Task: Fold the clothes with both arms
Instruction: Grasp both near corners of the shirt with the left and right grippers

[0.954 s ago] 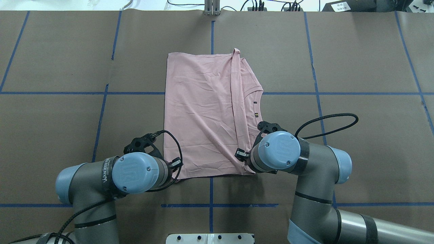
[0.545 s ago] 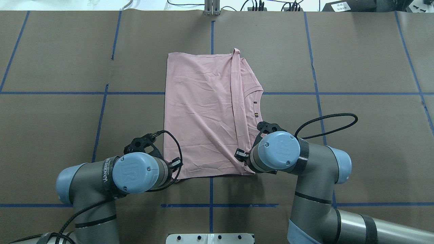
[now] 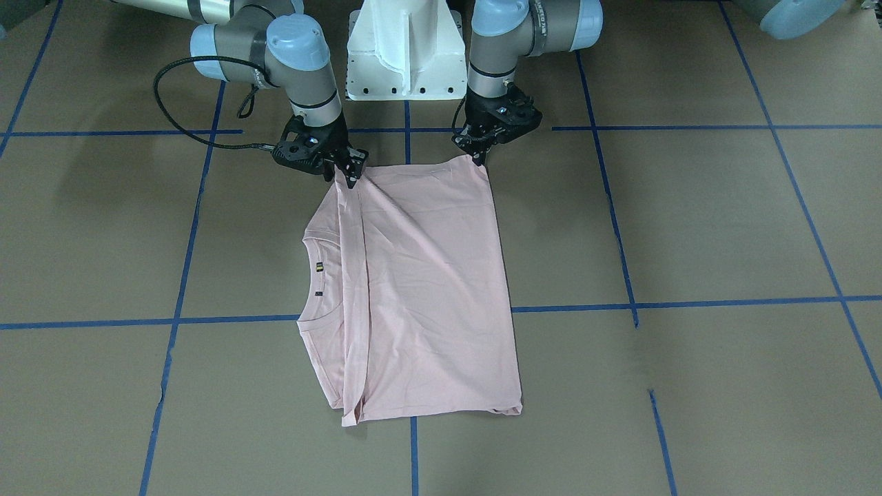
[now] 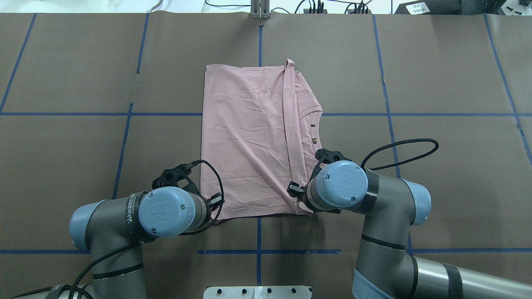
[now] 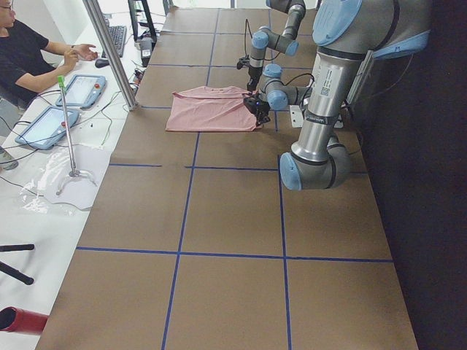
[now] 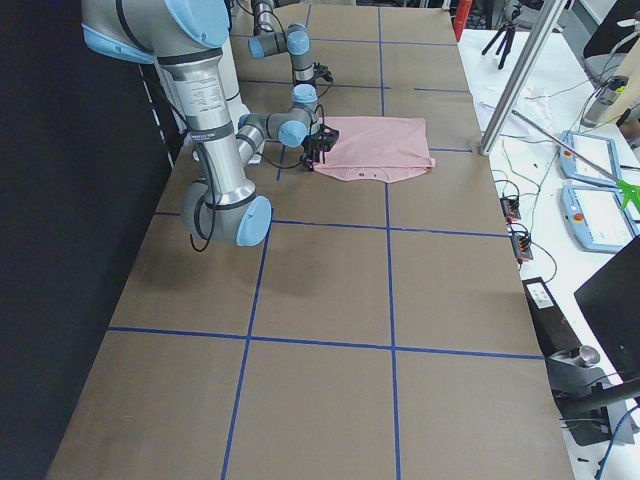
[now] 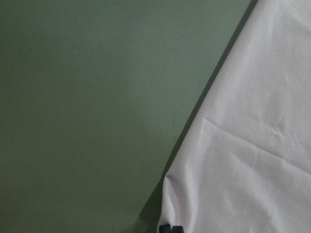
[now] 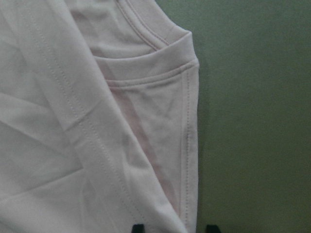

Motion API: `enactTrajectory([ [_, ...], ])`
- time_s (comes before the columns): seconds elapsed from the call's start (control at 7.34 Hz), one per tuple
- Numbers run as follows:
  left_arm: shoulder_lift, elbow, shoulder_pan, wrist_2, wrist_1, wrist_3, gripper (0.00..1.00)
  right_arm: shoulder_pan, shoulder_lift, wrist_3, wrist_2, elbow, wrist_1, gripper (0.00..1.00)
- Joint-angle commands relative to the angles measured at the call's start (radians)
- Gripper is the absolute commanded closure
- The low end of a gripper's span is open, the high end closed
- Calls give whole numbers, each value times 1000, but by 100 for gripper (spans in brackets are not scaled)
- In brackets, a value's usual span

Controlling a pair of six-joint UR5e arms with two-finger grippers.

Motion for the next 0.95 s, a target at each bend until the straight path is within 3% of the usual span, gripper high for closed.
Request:
enactTrajectory([
  [0.0, 0, 0, 2, 0, 0, 0, 100, 1, 0, 0, 0, 0, 0, 48],
  [0.27, 0, 0, 2, 0, 0, 2, 100, 1, 0, 1, 0, -6, 0, 48],
  [0.41, 0, 2, 2, 0, -2, 0, 100, 1, 0, 1, 0, -9, 0, 55],
  [0.54, 0, 2, 2, 0, 0, 0, 100, 1, 0, 0, 2, -9, 0, 84],
  [0.68, 1, 2, 0, 0, -2, 2, 100, 1, 2, 0, 3, -8, 0, 100],
  [0.82, 1, 2, 0, 0, -2, 0, 100, 1, 0, -3, 3, -8, 1, 100],
])
